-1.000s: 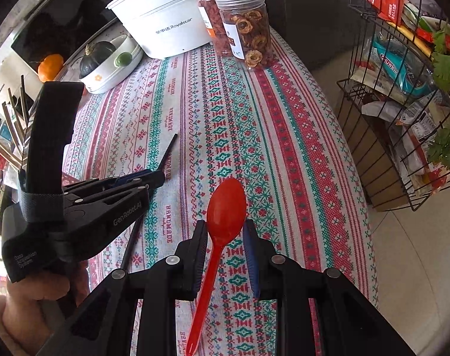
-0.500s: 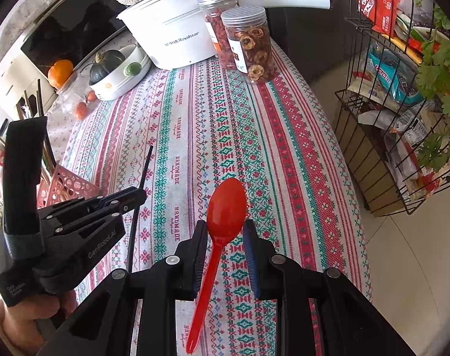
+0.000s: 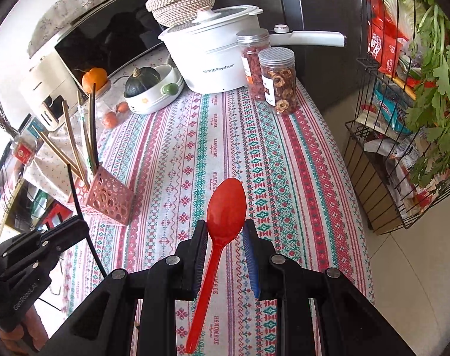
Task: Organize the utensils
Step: 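Lower the black chopstick into the basket and open the left gripper while the right carries the red spoon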
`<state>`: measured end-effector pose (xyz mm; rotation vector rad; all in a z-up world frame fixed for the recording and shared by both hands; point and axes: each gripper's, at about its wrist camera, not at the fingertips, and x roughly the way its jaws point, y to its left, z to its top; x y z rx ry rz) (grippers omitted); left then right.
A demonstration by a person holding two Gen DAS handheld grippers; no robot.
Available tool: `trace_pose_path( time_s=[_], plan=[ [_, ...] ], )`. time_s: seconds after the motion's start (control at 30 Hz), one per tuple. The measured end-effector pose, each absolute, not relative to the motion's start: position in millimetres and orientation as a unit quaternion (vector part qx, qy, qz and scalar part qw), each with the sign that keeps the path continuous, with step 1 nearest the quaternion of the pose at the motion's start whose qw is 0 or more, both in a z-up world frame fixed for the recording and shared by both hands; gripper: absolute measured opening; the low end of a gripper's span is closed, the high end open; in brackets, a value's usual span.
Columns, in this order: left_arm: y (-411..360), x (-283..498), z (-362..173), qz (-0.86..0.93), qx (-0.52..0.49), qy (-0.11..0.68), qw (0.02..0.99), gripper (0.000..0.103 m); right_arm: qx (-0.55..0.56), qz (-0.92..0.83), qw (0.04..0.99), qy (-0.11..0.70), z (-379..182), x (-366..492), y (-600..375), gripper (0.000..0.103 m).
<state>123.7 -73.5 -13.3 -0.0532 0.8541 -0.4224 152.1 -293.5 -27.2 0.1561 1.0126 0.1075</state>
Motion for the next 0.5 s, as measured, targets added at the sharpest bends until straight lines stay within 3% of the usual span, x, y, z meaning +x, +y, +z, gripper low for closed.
trace_pose_path(
  time_s=[0.5],
  plan=[
    [3, 92, 49, -0.171, -0.114, 0.283, 0.937, 0.006, 0.040, 0.047, 0.913, 0.402, 15, 155, -237, 0.025]
  ],
)
